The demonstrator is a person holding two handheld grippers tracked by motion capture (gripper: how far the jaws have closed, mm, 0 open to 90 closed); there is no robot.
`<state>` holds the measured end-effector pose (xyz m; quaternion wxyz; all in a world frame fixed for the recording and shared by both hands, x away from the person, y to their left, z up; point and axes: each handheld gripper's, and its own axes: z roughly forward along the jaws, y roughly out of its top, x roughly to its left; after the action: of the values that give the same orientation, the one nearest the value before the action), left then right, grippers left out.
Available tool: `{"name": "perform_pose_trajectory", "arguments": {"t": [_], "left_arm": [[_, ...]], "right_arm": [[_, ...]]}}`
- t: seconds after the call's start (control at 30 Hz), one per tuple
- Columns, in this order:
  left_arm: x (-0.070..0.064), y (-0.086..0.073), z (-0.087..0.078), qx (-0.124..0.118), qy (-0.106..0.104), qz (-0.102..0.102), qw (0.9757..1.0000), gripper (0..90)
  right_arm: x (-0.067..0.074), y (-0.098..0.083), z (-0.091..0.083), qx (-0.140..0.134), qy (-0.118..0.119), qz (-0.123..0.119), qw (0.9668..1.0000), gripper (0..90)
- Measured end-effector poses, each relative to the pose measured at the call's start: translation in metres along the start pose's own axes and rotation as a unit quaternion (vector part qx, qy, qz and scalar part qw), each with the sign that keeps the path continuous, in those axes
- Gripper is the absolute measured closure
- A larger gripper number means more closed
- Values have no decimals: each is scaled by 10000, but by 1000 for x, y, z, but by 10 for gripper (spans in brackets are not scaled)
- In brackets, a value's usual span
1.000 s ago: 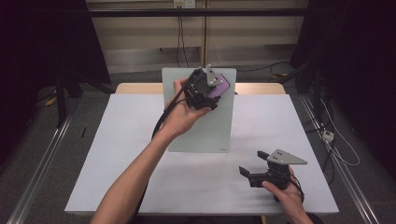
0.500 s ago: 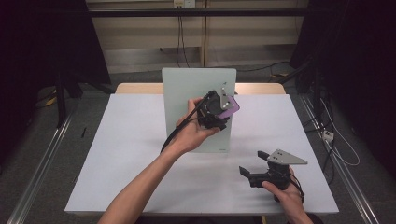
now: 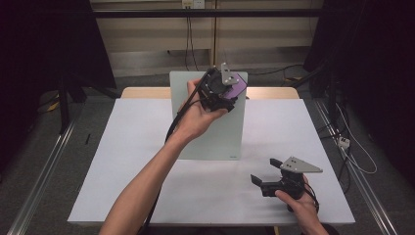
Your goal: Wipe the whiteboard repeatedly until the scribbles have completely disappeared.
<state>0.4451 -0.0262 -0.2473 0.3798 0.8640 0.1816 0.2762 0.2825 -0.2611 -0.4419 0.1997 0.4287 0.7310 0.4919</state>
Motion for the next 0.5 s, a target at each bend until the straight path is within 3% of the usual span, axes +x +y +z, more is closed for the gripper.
{"name": "perform_pose_trajectory", "arguments": {"t": [0.07,0.2,0.33,0.5], "left_arm": [[-1,-1,1,1,0,-32,10000,411],[-8,-6,5,181,-105,117,9997,410],[-23,-20,15,297,-323,307,9986,410],[-31,-32,21,364,-624,281,9970,410]], "right_arm": [[0,0,0,2,-1,-15,10000,49],[0,0,0,4,-7,-8,10000,49],[1,0,-1,-3,-13,-6,10000,49],[0,0,0,3,-17,-5,10000,49]]}}
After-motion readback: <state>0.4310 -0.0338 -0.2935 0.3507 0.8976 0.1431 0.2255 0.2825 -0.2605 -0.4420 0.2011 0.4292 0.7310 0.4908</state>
